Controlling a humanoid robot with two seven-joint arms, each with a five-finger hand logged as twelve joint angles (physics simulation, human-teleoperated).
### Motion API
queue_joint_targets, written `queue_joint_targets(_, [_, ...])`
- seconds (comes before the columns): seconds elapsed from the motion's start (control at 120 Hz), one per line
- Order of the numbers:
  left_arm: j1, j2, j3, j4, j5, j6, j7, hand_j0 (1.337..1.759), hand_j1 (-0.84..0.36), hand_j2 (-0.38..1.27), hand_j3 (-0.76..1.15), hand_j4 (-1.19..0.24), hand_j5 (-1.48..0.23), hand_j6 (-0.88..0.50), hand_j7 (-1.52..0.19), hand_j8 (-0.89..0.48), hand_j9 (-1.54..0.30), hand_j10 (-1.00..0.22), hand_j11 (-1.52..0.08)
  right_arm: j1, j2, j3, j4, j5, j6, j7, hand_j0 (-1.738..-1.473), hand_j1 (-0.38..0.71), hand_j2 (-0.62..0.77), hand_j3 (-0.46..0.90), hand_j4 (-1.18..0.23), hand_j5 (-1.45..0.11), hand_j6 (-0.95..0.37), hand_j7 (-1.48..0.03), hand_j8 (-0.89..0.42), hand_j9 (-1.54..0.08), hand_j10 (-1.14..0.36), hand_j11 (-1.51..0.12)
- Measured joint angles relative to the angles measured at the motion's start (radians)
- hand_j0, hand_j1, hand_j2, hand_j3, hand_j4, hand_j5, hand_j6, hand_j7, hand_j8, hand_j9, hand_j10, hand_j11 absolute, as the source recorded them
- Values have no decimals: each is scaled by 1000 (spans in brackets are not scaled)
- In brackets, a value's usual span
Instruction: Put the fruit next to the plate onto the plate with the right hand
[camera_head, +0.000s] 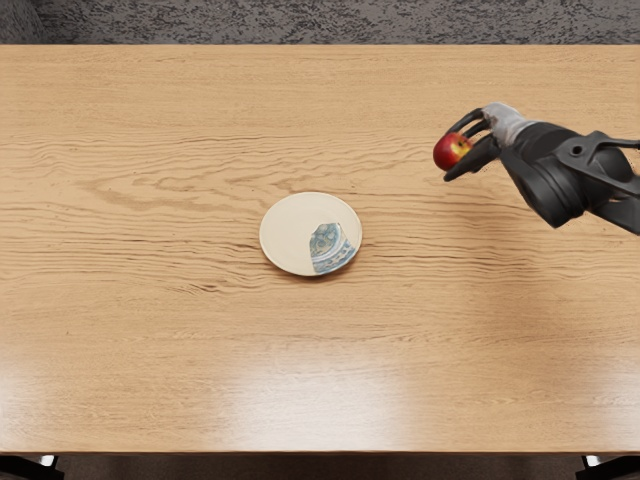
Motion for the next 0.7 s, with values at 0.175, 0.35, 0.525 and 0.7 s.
queue_joint_targets(0.175, [0,0,0,0,0,0,0,1658,75,46,-1,-229,-297,-229,-297,-229,-297,-229,-297,-65,75,129,-29,15,128,1,-1647,276,248,1,-425,-1232,-316,-1134,-441,-1183,-843,-1185])
queue_joint_targets(0.35, [0,0,0,0,0,0,0,1658,75,46,-1,-229,-297,-229,-297,-229,-297,-229,-297,-86,184,172,-68,52,197,1,-1647,284,261,1,-424,-1234,-314,-1134,-434,-1187,-844,-1190])
queue_joint_targets(0.525, [0,0,0,0,0,0,0,1658,75,46,-1,-229,-297,-229,-297,-229,-297,-229,-297,-98,290,173,-116,53,210,0,-1647,296,276,0,-411,-1241,-306,-1134,-416,-1184,-847,-1187])
queue_joint_targets(0.7, [0,0,0,0,0,0,0,1658,75,46,-1,-229,-297,-229,-297,-229,-297,-228,-297,-110,345,164,-155,44,211,1,-1647,301,280,0,-422,-1234,-310,-1134,-424,-1183,-848,-1186])
